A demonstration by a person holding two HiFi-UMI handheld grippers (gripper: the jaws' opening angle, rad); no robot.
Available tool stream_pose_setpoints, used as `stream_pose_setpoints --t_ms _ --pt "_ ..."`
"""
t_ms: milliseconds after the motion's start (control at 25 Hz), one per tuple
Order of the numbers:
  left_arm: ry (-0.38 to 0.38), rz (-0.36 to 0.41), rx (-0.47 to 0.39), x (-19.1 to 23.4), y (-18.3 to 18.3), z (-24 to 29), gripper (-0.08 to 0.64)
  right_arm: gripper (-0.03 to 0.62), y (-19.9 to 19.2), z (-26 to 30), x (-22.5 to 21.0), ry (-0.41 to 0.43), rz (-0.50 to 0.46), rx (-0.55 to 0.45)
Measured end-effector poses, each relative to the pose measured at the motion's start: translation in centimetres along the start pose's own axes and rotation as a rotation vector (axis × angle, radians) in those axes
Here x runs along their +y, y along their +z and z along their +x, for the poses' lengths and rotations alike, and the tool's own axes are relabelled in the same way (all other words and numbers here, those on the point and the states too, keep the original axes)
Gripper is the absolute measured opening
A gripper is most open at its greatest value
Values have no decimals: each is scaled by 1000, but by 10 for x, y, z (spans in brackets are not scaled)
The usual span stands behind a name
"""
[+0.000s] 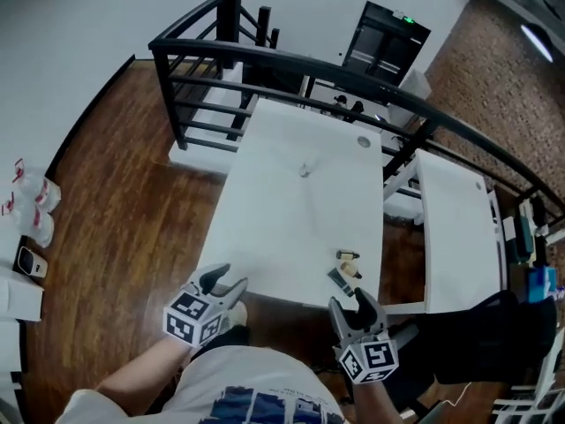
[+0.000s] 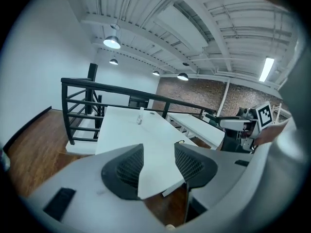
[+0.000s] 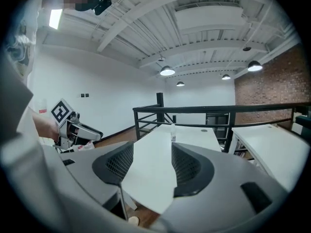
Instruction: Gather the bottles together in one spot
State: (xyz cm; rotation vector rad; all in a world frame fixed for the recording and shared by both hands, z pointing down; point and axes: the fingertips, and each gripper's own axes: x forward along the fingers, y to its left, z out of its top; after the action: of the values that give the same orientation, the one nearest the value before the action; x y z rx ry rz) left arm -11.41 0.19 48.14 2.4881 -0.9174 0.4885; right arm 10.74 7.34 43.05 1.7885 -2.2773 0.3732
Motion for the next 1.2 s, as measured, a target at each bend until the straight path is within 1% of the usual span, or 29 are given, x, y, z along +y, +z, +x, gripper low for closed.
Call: stream_pose_setpoints --t_ms 120,280,400,560,680,760,880,960,1080,1200 --pt "37 11 -3 -31 -7 -22 206 267 -19 -46 0 -17 -6 13" --pt "67 5 1 -71 -18 -49 207 267 -46 -98 2 -42 29 51" --pt "73 3 24 -93 -31 -65 207 267 -61 -125 6 -58 44 45" --pt "103 -13 55 -114 -51 -81 206 267 -72 -150 9 -64 58 49" --pt "118 12 63 -126 -58 -85 206 267 -76 -161 9 -58 66 51" --pt "113 -5 54 -131 -61 -86 206 267 -80 -163 10 -50 46 50" --pt "74 -52 26 -135 -63 -87 207 267 -84 -161 13 -35 28 65" --pt "53 -59 22 -137 -65 -85 209 267 -87 -157 10 -26 17 79" --pt "47 -49 27 -135 -64 -77 209 267 -95 -149 3 -10 0 144" --pt "48 -37 45 -128 -62 -66 209 267 -107 -132 -8 8 -71 214"
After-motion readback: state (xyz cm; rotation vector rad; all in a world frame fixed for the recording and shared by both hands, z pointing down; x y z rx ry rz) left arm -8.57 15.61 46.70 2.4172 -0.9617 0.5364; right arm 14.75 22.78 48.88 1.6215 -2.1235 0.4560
